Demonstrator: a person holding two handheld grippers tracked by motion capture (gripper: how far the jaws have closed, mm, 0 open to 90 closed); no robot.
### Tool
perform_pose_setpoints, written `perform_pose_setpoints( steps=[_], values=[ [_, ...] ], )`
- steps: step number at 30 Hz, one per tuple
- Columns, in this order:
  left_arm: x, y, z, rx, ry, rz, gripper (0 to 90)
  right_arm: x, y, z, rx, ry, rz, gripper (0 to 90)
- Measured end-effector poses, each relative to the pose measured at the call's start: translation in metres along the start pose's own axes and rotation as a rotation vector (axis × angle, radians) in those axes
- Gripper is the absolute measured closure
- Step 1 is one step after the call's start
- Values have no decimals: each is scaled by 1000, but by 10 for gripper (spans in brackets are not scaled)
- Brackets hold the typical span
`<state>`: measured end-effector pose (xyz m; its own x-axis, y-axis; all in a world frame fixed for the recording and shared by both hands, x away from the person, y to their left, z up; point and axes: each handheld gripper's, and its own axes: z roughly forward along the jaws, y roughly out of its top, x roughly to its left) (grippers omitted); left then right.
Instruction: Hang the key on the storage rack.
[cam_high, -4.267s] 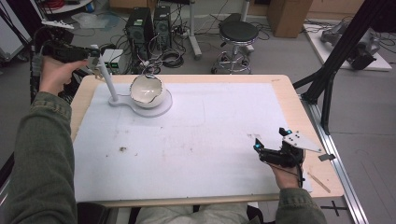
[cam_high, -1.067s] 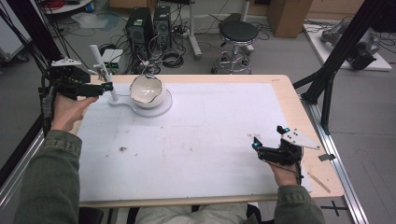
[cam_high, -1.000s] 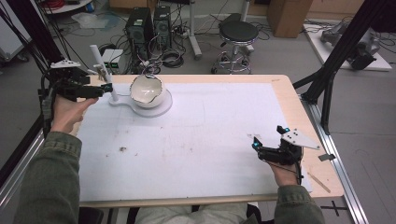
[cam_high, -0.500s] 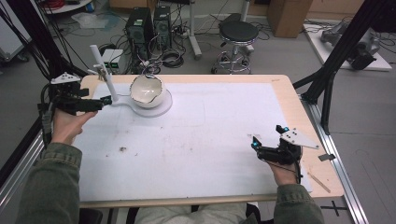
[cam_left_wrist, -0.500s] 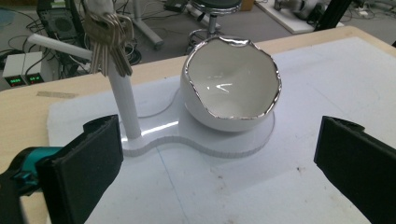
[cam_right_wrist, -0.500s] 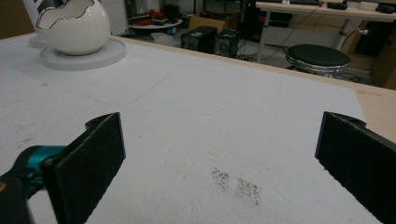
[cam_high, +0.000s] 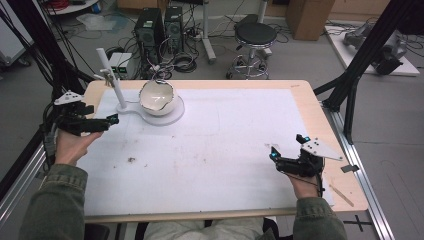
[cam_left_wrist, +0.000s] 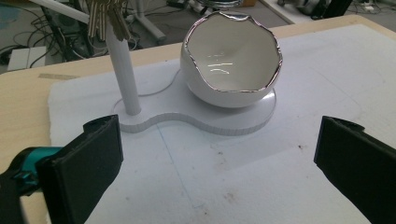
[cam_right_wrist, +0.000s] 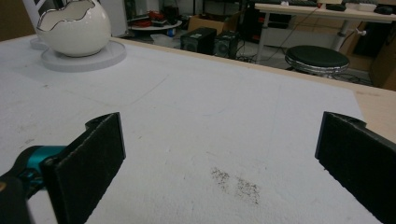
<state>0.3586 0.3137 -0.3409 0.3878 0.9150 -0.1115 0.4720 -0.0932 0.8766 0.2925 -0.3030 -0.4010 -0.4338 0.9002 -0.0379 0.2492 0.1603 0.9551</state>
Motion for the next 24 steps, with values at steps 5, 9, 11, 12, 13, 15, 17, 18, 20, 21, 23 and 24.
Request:
perform_pose_setpoints(
  steps=[5,9,11,12,13,15,17,18,20,21,23,24],
  values=[
    [-2,-9,-3,-1,-14,-7,17,-2,0,-1,-1,-4,5,4],
    [-6,-14,-8,-23,-6,2,17,-3,0,-1,-4,-7,5,4],
    [-7,-16,-10,-31,2,2,16,-3,0,-1,-3,-6,5,4],
    [-7,-18,-10,-32,4,3,17,-3,0,-1,-2,-6,6,4],
    [-6,-20,-11,-30,8,0,17,-3,0,-1,-4,-5,4,4],
    [-7,-24,-12,-35,15,-2,17,-3,0,-1,-4,-5,4,4],
    [-7,-27,-13,-40,21,-1,16,-3,0,-1,-4,-6,4,4],
    [-7,-28,-15,-42,24,-1,17,-3,0,0,-5,-5,1,4],
    [-9,-31,-16,-47,29,0,16,-2,0,0,2,-4,3,4],
    [-10,-32,-17,-43,28,1,16,-2,0,0,1,-3,1,5],
    [-11,-34,-18,-42,29,5,17,-2,0,0,-1,-1,-2,4],
    [-12,-37,-18,-40,22,8,17,-2,0,0,-2,-2,-5,4]
  ],
)
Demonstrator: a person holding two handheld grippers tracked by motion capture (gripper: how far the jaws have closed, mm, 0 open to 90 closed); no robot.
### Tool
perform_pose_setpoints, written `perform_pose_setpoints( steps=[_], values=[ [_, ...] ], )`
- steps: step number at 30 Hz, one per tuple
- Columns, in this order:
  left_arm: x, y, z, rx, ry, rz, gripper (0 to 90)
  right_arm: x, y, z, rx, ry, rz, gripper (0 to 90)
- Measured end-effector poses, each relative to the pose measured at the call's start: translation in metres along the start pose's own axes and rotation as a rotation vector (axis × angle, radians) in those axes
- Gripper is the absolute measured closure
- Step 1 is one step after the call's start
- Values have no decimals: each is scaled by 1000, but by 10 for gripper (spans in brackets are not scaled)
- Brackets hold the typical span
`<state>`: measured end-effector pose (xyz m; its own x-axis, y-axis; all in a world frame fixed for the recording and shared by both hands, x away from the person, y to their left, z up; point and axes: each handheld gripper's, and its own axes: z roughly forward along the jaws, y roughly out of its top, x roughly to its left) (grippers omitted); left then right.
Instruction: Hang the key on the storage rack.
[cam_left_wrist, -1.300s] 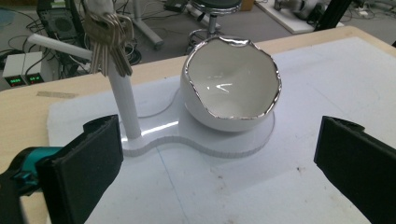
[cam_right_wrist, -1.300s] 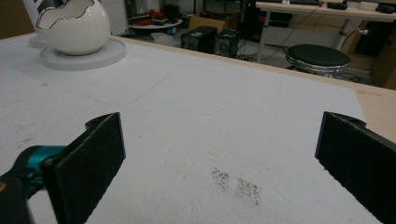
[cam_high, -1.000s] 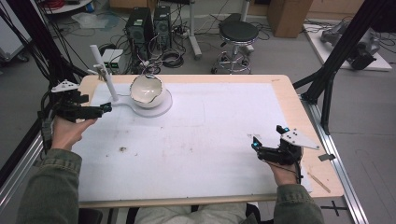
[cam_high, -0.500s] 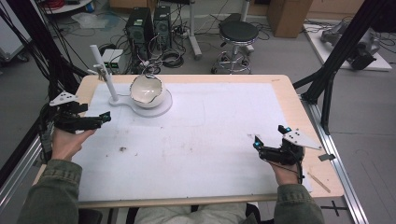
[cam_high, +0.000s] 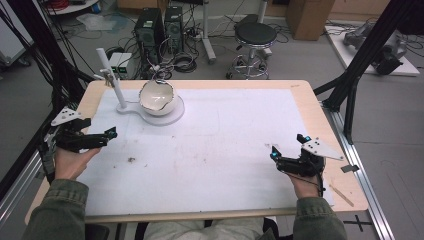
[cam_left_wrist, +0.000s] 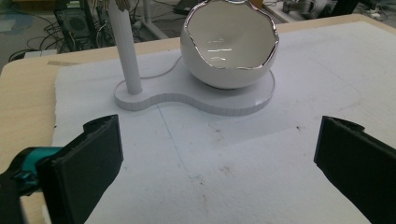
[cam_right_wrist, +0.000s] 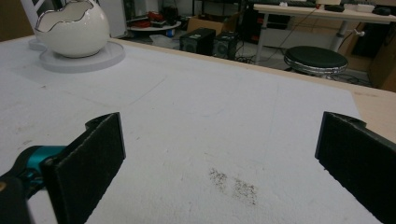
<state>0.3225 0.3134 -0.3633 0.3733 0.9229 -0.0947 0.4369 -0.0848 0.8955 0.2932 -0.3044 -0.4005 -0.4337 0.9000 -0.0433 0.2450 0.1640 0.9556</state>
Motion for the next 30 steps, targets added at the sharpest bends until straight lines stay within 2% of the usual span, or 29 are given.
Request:
perform_pose_setpoints(
  steps=[5,11,16,22,24,28,30],
  values=[
    [0,-10,0,3,3,-9,16,0,0,0,1,-1,-2,4],
    [-3,-26,-3,-35,18,-15,16,0,0,0,1,0,-4,4],
    [0,-41,-4,-66,58,-46,17,0,0,0,6,3,2,4],
    [2,-50,-8,-103,104,-71,17,2,0,1,9,2,1,4],
    [1,-54,-10,-116,127,-73,17,2,0,1,7,1,-1,4],
    [0,-61,-15,-174,187,-97,16,2,0,1,12,-2,0,5],
    [-1,-63,-16,-182,212,-100,17,3,0,2,15,2,0,5]
  ],
)
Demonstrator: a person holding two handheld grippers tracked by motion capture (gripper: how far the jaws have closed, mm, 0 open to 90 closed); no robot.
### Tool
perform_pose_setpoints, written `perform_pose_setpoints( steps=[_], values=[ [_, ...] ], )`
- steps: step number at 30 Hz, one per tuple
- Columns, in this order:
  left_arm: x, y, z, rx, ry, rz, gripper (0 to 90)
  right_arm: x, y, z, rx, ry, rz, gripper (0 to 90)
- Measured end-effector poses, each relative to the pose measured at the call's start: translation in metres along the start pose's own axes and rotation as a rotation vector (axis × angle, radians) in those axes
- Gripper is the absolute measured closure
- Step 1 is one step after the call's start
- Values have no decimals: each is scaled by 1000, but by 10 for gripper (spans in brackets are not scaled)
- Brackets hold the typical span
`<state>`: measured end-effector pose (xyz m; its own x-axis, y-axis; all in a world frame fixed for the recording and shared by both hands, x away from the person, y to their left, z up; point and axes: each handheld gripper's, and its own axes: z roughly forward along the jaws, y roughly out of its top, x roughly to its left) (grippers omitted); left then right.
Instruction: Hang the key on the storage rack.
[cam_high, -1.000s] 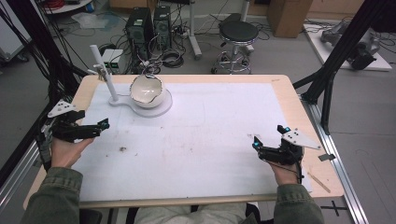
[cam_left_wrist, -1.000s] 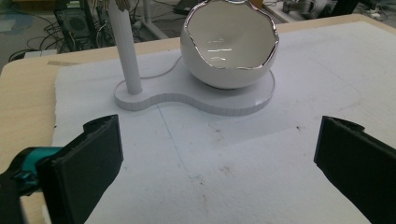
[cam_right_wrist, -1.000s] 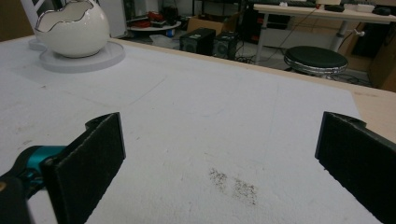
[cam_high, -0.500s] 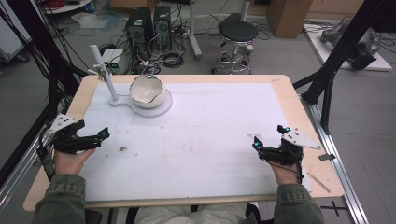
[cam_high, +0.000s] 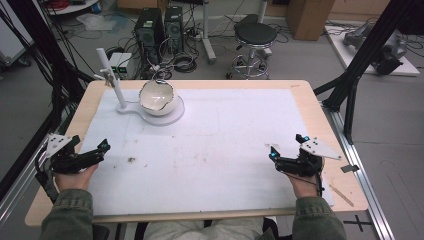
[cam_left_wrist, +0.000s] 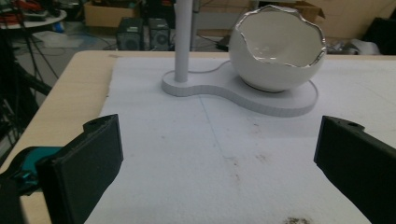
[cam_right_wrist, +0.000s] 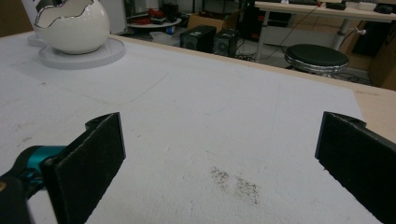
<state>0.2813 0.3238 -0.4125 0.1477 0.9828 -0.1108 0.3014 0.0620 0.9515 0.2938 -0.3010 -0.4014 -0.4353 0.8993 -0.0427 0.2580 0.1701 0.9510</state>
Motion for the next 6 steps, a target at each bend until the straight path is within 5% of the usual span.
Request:
perform_pose_setpoints(
  steps=[6],
  values=[
    [-1,-2,1,3,-3,-4,16,0,0,1,5,-2,-10,4]
  ],
)
